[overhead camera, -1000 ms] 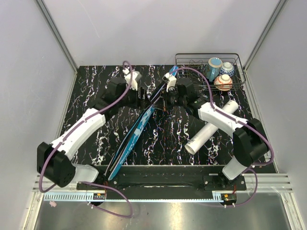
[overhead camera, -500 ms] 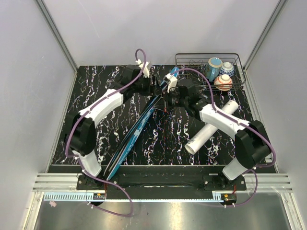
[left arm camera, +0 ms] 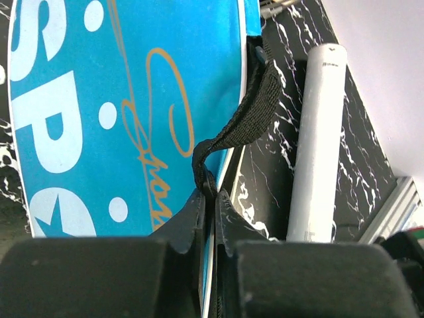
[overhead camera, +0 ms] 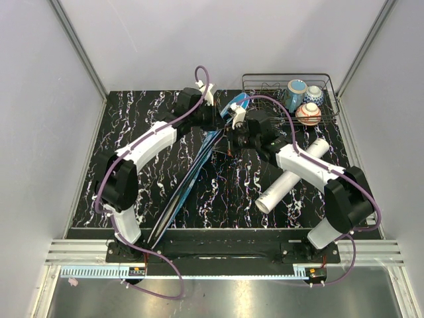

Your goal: Pack up the badminton gear

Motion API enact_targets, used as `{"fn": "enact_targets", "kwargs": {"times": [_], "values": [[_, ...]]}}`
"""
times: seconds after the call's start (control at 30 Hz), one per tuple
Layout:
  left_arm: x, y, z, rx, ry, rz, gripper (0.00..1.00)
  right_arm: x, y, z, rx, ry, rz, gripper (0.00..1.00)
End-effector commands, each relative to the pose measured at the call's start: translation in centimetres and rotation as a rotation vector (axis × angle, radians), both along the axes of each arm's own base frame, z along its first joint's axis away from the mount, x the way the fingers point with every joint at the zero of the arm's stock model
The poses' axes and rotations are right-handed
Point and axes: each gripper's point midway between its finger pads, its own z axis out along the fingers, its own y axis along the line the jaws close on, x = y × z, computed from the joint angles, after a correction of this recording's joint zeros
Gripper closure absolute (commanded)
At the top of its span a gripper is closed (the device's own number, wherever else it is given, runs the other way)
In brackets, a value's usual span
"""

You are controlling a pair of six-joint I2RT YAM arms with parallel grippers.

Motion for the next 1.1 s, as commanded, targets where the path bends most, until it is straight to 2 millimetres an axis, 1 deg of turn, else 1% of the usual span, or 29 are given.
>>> {"fn": "enact_targets", "kwargs": {"times": [0.0,0.07,0.1,0.17,0.2,0.23,0.27,0.3,0.33,0.37,0.4,0.43,0.47,0.5,0.53,0.57,0.6,0.67,0.7,0.73,0.77,0.8,0.83,0.87,0.93,0.97,1.0,1.03,1.07], "values": [[4.0,0.8,3.7,-0.002,-0.147,0.113,1.00,-1.4,1.3,4.1,0.071,-0.084,0.080,1.00],[4.6,1.3,4.5,0.005,-0.171,0.137,1.00,-1.7,1.3,4.0,0.066,-0.081,0.085,1.00],[5.3,2.3,4.8,0.022,-0.180,0.186,1.00,-1.8,1.4,4.0,0.064,-0.079,0.088,1.00],[6.0,3.7,5.4,0.026,-0.186,0.254,1.00,-2.3,1.6,3.8,0.058,-0.071,0.104,1.00],[6.6,5.1,6.3,0.026,-0.210,0.307,1.00,-2.9,1.8,3.9,0.056,-0.077,0.122,1.00],[7.0,5.9,6.7,0.025,-0.216,0.346,1.00,-3.4,1.9,3.8,0.050,-0.072,0.136,1.00],[7.2,6.9,6.8,0.031,-0.221,0.386,1.00,-3.9,2.1,4.0,0.050,-0.083,0.149,1.00],[7.7,8.6,7.7,0.039,-0.244,0.446,1.00,-4.7,2.6,3.9,0.045,-0.089,0.173,1.00],[7.9,9.4,8.1,0.033,-0.247,0.464,1.00,-5.5,2.6,3.1,0.024,-0.062,0.187,1.00],[8.2,10.6,8.2,0.044,-0.252,0.510,1.00,-6.0,2.7,3.1,0.022,-0.061,0.195,1.00],[8.7,12.6,9.1,0.037,-0.275,0.564,1.00,-6.4,2.8,2.7,0.015,-0.055,0.204,1.00],[8.9,13.6,9.4,0.025,-0.280,0.589,1.00,-7.4,3.2,2.4,0.006,-0.048,0.229,1.00],[8.9,14.6,8.9,0.028,-0.274,0.613,1.00,-8.0,3.4,2.4,0.001,-0.048,0.238,1.00],[9.2,16.8,9.9,0.012,-0.296,0.668,1.00,-8.6,3.4,1.8,-0.014,-0.041,0.253,1.00],[9.3,18.0,10.0,0.000,-0.295,0.702,1.00,-9.4,3.8,1.7,-0.021,-0.042,0.267,1.00],[9.1,19.4,9.9,-0.003,-0.293,0.734,1.00,-9.8,3.9,1.6,-0.026,-0.041,0.273,1.00],[9.5,21.7,10.1,-0.004,-0.300,0.790,1.00,-10.1,3.8,1.2,-0.033,-0.033,0.280,1.00],[9.4,24.0,9.8,-0.009,-0.295,0.841,1.00,-10.9,3.8,0.8,-0.047,-0.024,0.289,1.00],[9.6,26.3,9.7,-0.007,-0.292,0.885,1.00,-11.1,3.4,0.2,-0.060,-0.014,0.286,1.00],[9.6,27.5,9.4,-0.002,-0.285,0.907,1.00,-11.1,3.2,-0.1,-0.069,-0.011,0.275,1.00],[9.6,29.7,9.3,0.003,-0.281,0.949,1.00,-11.3,2.9,0.2,-0.068,-0.021,0.272,1.00],[9.6,30.8,9.2,0.005,-0.279,0.968,1.00,-11.6,2.4,-0.4,-0.081,-0.013,0.269,1.00],[9.5,31.2,8.7,0.008,-0.274,0.973,1.00,-11.6,2.1,-0.7,-0.091,-0.012,0.261,1.00],[9.5,33.8,8.4,0.013,-0.268,1.021,1.00,-11.9,1.8,-0.4,-0.091,-0.019,0.261,1.00],[9.6,35.6,8.0,0.015,-0.259,1.053,1.00,-12.4,1.1,-1.3,-0.113,0.000,0.257,1.00],[9.6,37.0,7.5,0.024,-0.248,1.084,1.00,-12.6,0.8,-1.2,-0.112,-0.001,0.255,1.00],[9.7,37.5,7.4,0.027,-0.247,1.095,1.00,-13.0,0.4,-2.0,-0.127,0.022,0.252,1.00],[9.7,38.0,7.1,0.028,-0.244,1.106,1.00,-13.3,0.2,-2.3,-0.132,0.029,0.252,1.00],[9.7,39.1,6.8,0.035,-0.240,1.131,1.00,-13.5,-0.1,-2.4,-0.131,0.038,0.246,1.00]]}}
